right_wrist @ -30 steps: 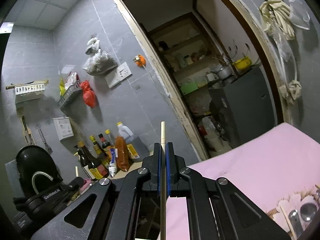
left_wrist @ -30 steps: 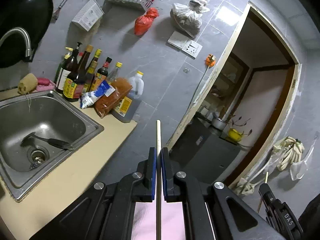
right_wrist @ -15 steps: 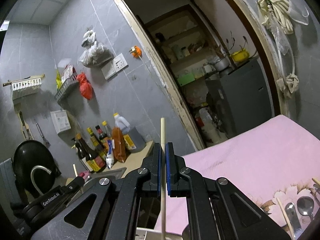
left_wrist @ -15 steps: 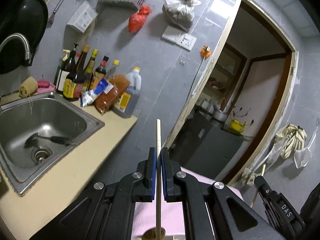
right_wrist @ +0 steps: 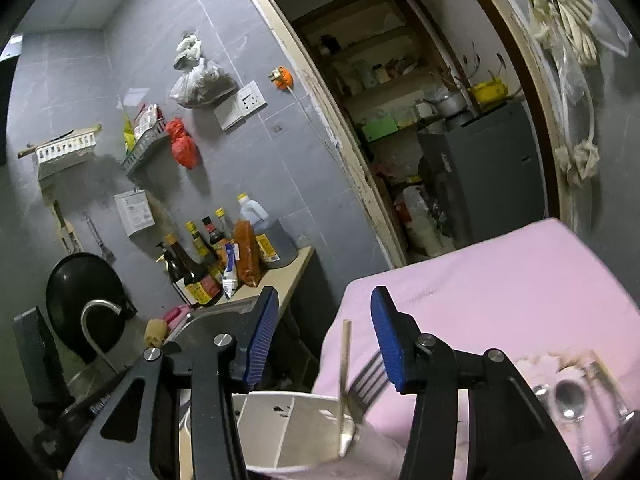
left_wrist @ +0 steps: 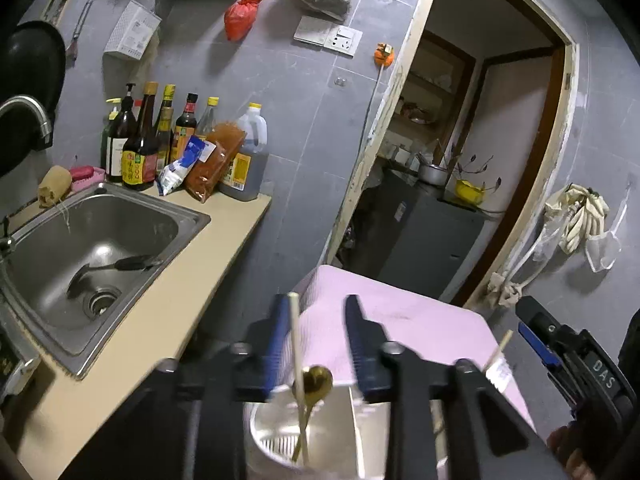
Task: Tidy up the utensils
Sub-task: 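Open both tools to drop the chopsticks into the white holder, then move both tools back down over the remaining utensils, then grasp a wooden chopstick with the left tool while the right tool grasps the scissors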
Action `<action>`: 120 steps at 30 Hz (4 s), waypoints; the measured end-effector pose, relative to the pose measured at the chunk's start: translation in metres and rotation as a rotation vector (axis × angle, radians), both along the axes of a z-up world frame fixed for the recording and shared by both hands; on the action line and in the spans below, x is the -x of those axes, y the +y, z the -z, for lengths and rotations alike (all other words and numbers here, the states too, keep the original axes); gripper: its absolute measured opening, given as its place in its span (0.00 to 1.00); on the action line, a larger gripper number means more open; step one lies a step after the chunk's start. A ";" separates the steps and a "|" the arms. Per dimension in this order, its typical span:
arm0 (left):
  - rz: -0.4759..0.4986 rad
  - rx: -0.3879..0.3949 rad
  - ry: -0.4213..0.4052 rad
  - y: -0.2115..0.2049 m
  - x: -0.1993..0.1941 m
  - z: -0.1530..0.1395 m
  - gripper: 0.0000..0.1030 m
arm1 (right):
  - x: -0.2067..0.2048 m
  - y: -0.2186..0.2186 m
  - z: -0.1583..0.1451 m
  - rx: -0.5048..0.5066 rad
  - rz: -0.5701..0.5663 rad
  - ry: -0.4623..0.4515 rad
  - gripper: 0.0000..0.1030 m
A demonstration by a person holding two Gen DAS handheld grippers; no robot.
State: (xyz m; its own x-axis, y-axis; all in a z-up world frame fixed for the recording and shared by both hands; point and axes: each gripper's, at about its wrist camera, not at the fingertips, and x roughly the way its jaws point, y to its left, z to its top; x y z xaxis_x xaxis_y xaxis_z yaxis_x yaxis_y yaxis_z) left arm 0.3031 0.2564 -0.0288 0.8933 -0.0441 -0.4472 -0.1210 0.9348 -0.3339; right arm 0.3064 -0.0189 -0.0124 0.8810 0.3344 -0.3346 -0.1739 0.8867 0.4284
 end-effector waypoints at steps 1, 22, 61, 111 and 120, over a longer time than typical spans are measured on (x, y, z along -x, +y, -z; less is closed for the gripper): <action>-0.005 0.002 0.000 0.000 0.003 -0.002 0.44 | 0.006 -0.005 -0.005 0.016 0.004 -0.008 0.46; 0.099 -0.134 -0.093 -0.115 0.057 -0.061 0.96 | 0.088 -0.138 -0.073 0.279 0.160 -0.092 0.98; 0.147 -0.255 0.107 -0.270 0.024 0.043 0.97 | 0.045 -0.256 0.048 0.376 0.074 0.208 0.98; 0.359 -0.036 0.501 -0.283 -0.082 0.146 0.09 | -0.033 -0.226 0.148 0.397 -0.031 0.516 0.41; 0.368 -0.056 0.509 -0.286 -0.089 0.145 0.09 | -0.029 -0.226 0.153 0.364 -0.058 0.537 0.41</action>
State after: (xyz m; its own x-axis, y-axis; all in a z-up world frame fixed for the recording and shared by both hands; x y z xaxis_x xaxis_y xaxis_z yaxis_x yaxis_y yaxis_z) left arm 0.3921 -0.0299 -0.1735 0.4986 -0.2723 -0.8230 0.0811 0.9599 -0.2685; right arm 0.3349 -0.2449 -0.1657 0.5432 0.1587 -0.8245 -0.0713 0.9871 0.1431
